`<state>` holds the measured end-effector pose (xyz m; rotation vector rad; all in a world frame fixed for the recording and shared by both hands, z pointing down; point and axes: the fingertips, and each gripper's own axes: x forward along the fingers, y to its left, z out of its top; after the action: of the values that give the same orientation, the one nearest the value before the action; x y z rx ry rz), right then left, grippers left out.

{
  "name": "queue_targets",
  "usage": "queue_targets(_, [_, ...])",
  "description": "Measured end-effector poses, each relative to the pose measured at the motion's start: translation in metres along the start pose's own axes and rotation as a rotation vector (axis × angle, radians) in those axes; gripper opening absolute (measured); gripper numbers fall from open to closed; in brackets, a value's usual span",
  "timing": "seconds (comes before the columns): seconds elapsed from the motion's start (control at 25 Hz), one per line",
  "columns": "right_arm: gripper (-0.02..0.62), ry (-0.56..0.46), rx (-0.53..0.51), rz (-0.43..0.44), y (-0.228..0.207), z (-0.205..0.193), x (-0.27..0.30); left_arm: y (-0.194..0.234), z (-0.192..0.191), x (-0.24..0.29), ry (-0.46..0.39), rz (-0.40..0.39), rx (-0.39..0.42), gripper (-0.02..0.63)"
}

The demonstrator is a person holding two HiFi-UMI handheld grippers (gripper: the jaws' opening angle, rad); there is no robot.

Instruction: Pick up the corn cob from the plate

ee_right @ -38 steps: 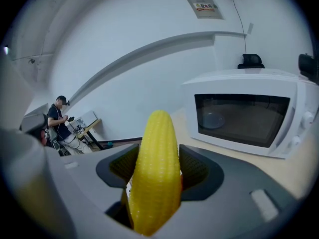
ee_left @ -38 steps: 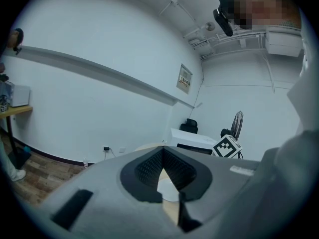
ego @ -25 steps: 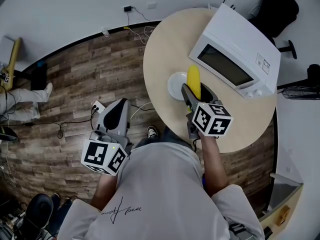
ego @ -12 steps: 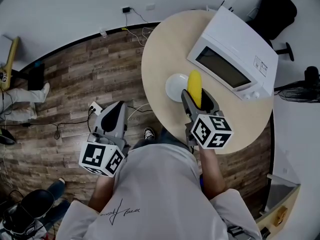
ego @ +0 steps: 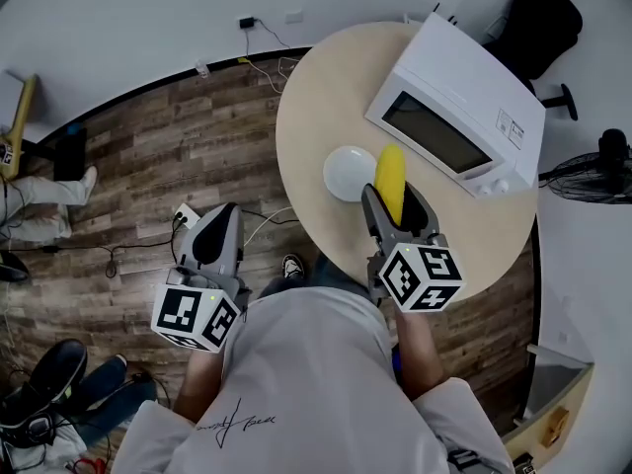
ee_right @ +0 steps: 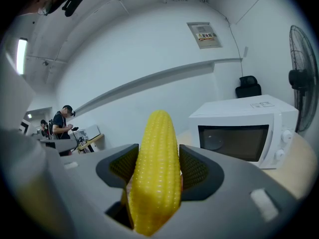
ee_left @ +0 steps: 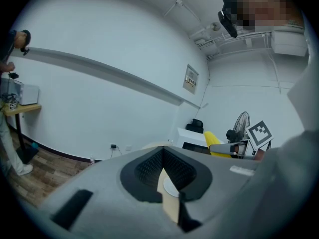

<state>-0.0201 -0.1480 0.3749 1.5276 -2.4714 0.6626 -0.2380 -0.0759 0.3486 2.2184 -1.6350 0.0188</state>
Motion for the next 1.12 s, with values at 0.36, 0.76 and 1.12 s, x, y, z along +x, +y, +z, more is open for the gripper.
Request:
queue_targets(0.36, [0.268,-0.034,-0.026,-0.014,0.001,0.005,-0.016,0.008,-0.001,-0.003,-0.001,0.024,0.02,-0.01])
queue_targets(0.76, [0.268,-0.065,-0.068,-0.023,0.007,0.011,-0.027,0.014,0.0,-0.007,-0.013,0.056,0.009,-0.011])
queue_targets(1.12, [0.268,-0.084,-0.07,-0.018,0.011,0.012,-0.029,0.014,0.004,-0.007,-0.022,0.057,0.016,-0.01])
